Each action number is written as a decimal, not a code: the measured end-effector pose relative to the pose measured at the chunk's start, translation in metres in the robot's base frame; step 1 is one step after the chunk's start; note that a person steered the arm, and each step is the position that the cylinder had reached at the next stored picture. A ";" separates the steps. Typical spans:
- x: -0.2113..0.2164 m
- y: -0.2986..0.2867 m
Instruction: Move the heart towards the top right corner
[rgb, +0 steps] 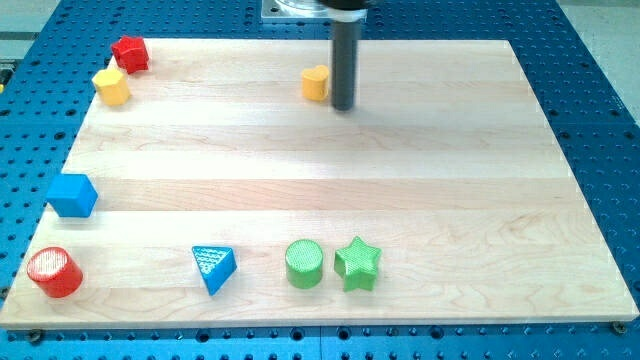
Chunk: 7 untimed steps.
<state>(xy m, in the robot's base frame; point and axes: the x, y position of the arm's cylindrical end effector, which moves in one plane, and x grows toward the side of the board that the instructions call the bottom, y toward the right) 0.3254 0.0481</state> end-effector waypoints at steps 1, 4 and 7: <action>0.000 -0.083; -0.027 -0.011; -0.064 0.018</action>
<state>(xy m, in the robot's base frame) 0.2611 0.0658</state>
